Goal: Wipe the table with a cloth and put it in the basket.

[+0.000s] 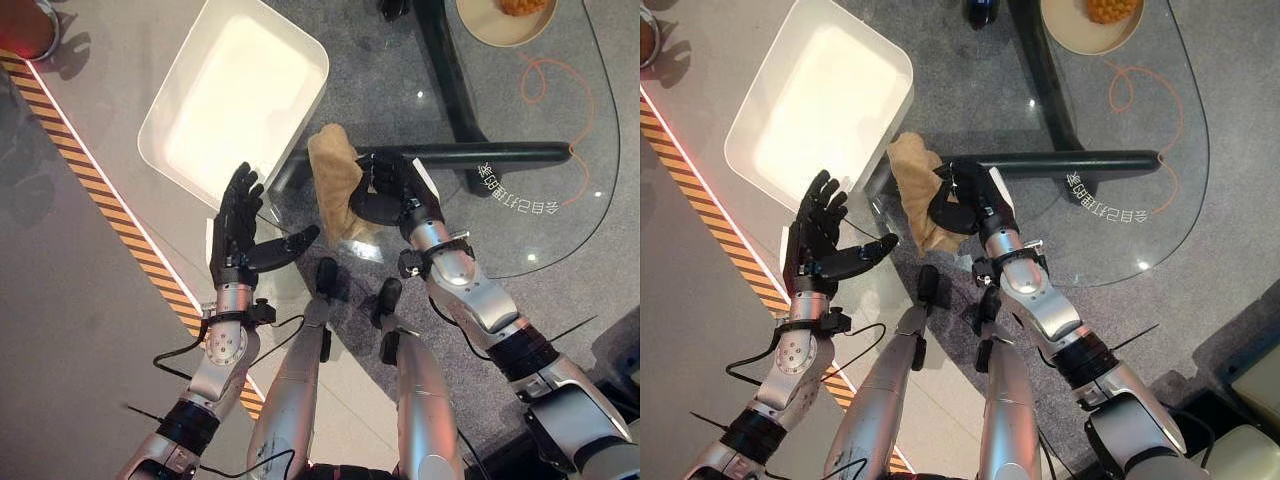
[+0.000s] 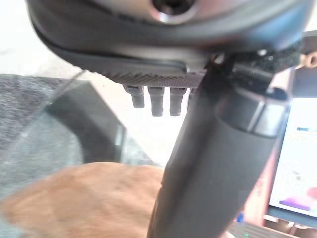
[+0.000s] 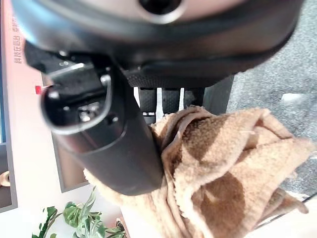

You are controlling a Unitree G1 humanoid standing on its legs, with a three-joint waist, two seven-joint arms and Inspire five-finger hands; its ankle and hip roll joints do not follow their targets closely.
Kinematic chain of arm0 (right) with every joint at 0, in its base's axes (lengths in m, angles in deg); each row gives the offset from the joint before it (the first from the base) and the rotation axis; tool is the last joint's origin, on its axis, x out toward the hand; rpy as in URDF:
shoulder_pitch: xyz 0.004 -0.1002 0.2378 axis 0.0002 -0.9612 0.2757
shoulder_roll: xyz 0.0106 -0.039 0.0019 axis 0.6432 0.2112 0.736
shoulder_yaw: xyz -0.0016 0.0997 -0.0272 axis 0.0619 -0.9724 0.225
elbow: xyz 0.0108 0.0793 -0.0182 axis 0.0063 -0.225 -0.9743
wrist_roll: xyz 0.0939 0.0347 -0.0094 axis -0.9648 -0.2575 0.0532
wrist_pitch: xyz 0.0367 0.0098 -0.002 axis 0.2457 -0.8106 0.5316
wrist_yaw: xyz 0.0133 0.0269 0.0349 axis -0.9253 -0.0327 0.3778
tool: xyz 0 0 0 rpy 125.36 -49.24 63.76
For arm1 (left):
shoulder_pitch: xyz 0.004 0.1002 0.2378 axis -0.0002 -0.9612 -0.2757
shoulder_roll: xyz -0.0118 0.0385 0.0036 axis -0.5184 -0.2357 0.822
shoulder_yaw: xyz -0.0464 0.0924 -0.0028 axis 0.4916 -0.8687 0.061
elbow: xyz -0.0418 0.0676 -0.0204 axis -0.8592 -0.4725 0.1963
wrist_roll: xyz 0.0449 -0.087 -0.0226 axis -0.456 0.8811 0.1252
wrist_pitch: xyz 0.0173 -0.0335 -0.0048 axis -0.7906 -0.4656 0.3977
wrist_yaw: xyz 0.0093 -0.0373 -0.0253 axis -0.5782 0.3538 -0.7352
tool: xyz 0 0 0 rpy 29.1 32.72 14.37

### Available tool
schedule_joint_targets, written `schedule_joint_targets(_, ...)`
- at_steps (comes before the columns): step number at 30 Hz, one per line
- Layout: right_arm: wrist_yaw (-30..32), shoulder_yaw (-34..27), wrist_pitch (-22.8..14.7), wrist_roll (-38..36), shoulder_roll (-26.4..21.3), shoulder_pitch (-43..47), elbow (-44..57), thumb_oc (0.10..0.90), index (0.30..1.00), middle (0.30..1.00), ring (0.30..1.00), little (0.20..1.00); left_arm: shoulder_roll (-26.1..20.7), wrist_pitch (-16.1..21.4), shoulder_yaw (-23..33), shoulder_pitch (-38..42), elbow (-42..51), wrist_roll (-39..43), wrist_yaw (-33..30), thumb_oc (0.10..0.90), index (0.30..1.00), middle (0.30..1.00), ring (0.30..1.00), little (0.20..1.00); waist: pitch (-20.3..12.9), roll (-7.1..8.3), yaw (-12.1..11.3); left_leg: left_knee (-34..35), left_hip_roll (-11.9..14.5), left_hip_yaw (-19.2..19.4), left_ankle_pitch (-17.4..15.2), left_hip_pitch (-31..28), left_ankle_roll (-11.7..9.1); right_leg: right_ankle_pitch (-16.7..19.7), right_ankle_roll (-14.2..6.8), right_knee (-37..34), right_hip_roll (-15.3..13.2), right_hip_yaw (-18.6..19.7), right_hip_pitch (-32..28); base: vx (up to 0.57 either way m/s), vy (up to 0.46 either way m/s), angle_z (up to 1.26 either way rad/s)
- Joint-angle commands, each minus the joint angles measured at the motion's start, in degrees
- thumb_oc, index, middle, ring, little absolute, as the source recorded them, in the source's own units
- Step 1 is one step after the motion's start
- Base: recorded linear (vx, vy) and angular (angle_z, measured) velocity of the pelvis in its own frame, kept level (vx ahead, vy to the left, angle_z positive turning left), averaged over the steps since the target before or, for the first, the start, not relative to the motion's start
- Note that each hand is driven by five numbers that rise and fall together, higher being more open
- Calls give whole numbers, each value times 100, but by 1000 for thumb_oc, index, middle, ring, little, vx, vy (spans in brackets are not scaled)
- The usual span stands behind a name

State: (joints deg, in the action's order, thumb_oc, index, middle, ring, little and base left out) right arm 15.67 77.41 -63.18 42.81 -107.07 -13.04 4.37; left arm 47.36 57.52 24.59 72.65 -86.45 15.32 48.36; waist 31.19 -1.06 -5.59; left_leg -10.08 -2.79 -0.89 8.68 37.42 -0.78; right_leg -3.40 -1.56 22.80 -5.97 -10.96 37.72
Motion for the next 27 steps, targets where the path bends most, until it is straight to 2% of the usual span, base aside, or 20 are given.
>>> schedule_joint_targets(1, -369, -229, -632, -151, 162, 308, 1276, 100, 300, 300, 300, 200, -173, 301, 128, 14, 948, -660, 102, 800, 900, 900, 900, 900, -139, -2, -72, -524, -183, 153, -942, -295, 249, 436, -313, -596, -15, 177, -278, 0, 0, 0)
schedule_joint_targets(8, -676, -77, -573, -221, 180, 398, 1456, 100, 300, 300, 300, 200, -209, 159, -55, 189, 1069, -703, 412, 800, 900, 900, 900, 900, -139, 20, -42, -545, -183, 162, -951, -333, 262, 440, -306, -608, -3, 215, -320, 0, 0, 0)
schedule_joint_targets(12, -880, 129, -399, -224, 238, 536, 1643, 100, 300, 300, 300, 200, -181, -75, -246, 366, 1007, -637, 599, 800, 900, 900, 900, 900, -139, 20, -13, -579, -189, 177, -945, -299, 270, 453, -296, -607, 6, 261, -291, 0, 0, 0)
schedule_joint_targets(18, -1163, 423, -329, -167, 238, 826, 1835, 100, 300, 300, 300, 200, -207, -350, -525, 483, 711, -480, 888, 800, 900, 900, 900, 900, -139, -3, 4, -605, -197, 188, -934, -265, 277, 484, -293, -604, 18, 312, -234, 0, 6, 0)
schedule_joint_targets(27, -1505, 789, -45, -474, 205, 1239, 2054, 100, 300, 300, 300, 200, -303, -384, -757, 643, 359, -231, 1153, 800, 900, 900, 900, 900, -139, -89, 10, -668, -214, 240, -926, -252, 274, 488, -288, -574, -16, 373, -194, 2, 42, -2)
